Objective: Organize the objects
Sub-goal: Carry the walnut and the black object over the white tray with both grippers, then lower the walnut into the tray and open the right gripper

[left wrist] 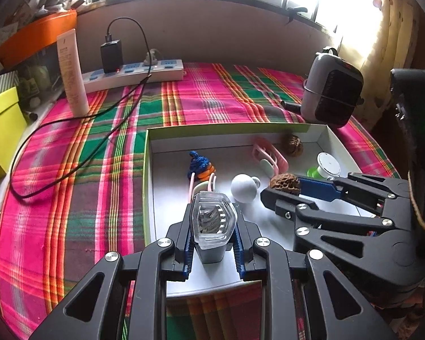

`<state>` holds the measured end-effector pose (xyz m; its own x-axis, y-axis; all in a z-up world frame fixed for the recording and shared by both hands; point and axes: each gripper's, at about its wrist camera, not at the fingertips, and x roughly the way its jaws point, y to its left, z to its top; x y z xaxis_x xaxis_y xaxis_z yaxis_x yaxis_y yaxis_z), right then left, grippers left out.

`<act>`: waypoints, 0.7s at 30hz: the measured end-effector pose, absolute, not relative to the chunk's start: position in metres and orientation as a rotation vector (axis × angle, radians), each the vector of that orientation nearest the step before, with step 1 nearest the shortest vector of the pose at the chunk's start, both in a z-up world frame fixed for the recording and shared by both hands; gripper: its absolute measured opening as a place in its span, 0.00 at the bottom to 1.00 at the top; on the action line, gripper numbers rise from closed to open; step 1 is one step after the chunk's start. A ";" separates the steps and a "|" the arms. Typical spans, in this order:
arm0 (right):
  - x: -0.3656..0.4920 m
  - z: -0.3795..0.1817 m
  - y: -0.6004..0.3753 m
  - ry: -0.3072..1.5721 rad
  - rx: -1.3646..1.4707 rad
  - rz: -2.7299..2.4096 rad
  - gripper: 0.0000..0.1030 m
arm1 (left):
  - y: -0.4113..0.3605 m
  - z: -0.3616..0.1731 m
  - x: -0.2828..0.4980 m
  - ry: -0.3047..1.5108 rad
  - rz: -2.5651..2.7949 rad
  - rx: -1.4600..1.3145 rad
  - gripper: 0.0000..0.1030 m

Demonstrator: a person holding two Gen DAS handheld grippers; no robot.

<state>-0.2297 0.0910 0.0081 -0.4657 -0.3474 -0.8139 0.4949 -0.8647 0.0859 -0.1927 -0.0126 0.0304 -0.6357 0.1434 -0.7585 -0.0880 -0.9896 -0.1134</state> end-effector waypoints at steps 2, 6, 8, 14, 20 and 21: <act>-0.233 0.006 0.090 0.231 1.241 -2.323 0.33 | -0.013 0.030 -0.196 -0.095 2.730 -1.273 0.21; -0.238 0.007 0.087 0.251 1.237 -2.322 0.33 | -0.015 0.031 -0.202 -0.095 2.735 -1.272 0.21; -0.241 0.007 0.085 0.259 1.235 -2.323 0.33 | -0.016 0.031 -0.204 -0.095 2.737 -1.273 0.21; -0.248 0.006 0.082 0.252 1.232 -2.331 0.33 | -0.019 0.031 -0.211 -0.101 2.742 -1.269 0.21; -0.248 0.006 0.082 0.247 1.228 -2.331 0.33 | -0.021 0.030 -0.210 -0.117 2.737 -1.270 0.21; -0.249 0.006 0.083 0.244 1.229 -2.331 0.33 | -0.021 0.030 -0.210 -0.118 2.738 -1.269 0.21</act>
<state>-0.2487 0.0825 0.0065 -0.4747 -0.3380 -0.8127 0.4988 -0.8641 0.0680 -0.2101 -0.0208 0.0301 -0.6408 0.1432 -0.7542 -0.0776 -0.9895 -0.1219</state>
